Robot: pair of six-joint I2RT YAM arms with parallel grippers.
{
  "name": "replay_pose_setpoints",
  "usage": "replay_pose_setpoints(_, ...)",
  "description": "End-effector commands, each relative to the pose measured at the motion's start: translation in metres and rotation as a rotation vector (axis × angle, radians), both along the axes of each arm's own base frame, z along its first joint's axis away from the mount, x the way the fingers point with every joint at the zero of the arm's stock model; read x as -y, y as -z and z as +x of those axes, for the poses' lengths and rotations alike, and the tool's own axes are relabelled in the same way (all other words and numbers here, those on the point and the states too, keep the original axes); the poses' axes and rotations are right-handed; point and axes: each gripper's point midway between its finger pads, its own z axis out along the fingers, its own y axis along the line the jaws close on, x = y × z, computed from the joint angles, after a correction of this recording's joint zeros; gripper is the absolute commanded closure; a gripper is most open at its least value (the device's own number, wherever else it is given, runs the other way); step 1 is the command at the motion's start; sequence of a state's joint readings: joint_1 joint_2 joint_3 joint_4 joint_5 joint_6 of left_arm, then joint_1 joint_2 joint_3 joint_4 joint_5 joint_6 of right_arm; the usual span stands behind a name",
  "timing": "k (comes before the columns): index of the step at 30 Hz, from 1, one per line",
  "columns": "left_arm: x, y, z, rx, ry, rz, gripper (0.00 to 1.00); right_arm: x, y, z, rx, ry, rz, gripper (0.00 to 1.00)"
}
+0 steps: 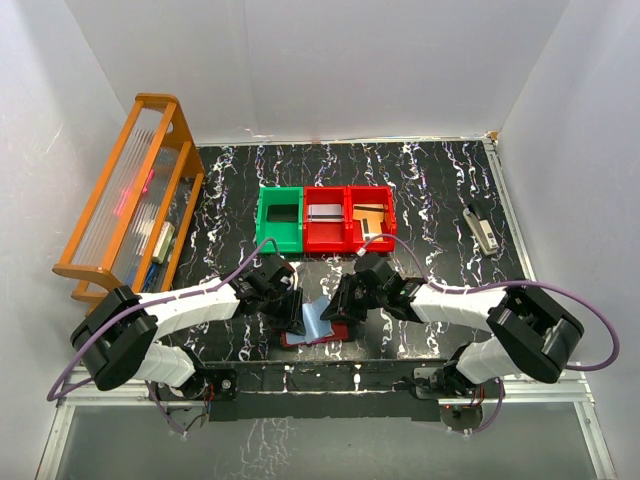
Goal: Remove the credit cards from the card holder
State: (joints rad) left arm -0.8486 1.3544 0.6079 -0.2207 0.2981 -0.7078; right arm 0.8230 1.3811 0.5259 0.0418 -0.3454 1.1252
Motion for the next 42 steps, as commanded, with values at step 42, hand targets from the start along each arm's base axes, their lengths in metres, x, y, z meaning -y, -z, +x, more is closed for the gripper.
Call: replay_pose_setpoints(42,-0.006,-0.019,0.007,0.062,-0.092,-0.007,0.5,0.027,0.016,-0.008,-0.002,0.16,-0.041,1.0)
